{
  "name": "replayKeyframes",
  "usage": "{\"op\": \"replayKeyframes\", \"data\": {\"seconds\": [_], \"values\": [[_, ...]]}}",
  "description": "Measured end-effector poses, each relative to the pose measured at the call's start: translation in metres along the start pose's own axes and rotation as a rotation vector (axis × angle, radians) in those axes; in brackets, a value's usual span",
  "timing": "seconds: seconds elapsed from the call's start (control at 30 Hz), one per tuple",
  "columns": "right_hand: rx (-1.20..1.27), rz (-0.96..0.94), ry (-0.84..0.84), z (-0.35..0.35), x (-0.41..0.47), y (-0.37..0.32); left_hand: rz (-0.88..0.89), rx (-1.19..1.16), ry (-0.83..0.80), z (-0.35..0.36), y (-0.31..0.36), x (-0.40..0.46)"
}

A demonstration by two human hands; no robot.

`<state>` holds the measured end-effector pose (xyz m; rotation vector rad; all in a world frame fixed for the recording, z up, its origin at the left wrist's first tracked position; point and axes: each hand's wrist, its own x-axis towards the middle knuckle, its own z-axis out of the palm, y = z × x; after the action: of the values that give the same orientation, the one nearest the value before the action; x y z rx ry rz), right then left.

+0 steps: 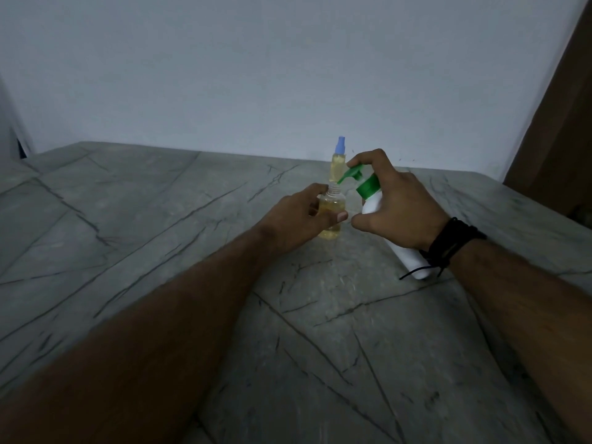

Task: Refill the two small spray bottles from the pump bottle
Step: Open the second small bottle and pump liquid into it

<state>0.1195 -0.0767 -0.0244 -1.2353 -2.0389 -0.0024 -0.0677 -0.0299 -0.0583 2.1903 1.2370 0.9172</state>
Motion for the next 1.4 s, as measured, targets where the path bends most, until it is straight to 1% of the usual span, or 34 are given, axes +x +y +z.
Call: {"op": "replayKeyframes", "data": {"seconds": [1.4], "values": [[-0.01, -0.001, -0.018, 0.0005, 0.0, -0.0007, 0.018, -0.003, 0.006, -0.0005, -0.0022, -0.0004]]}}
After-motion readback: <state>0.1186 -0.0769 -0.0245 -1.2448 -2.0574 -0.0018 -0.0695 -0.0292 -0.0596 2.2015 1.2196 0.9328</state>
